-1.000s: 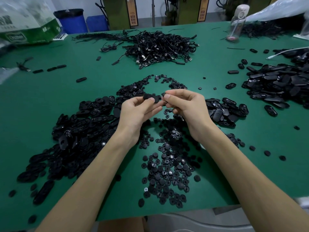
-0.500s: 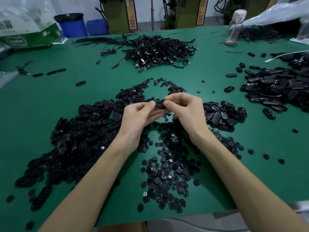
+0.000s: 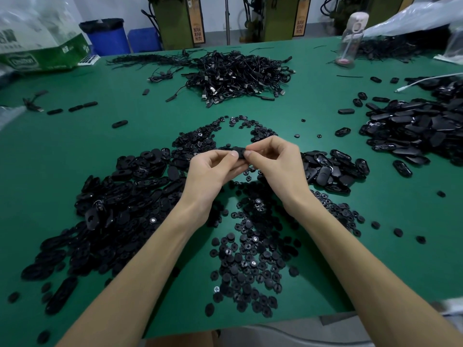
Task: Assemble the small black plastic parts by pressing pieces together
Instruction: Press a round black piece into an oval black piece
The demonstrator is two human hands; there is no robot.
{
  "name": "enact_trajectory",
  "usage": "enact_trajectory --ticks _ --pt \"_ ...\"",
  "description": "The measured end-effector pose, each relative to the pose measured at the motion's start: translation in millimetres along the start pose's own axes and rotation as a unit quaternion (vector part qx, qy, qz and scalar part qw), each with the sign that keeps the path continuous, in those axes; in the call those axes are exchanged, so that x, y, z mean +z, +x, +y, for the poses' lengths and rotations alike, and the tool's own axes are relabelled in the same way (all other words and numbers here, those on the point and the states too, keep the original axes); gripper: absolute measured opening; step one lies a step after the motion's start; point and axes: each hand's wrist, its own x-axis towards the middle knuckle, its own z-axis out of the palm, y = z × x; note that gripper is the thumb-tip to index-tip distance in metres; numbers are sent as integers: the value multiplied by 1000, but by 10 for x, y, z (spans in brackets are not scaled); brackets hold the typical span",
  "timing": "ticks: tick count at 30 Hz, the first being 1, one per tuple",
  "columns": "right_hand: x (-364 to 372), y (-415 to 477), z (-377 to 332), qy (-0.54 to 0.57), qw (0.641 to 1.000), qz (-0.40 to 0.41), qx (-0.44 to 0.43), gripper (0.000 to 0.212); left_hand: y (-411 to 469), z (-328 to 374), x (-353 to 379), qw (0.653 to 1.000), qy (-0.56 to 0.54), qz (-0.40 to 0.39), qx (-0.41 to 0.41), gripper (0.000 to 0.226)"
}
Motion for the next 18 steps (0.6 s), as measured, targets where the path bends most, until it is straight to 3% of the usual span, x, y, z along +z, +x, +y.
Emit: enact_trajectory --ticks 10,18 --pt "16 5 7 8 1000 5 14 3 -8 -38 29 994 86 18 65 17" --pt "37 -53 -79 -36 997 -38 -48 6 15 -34 -8 999 38 7 24 22"
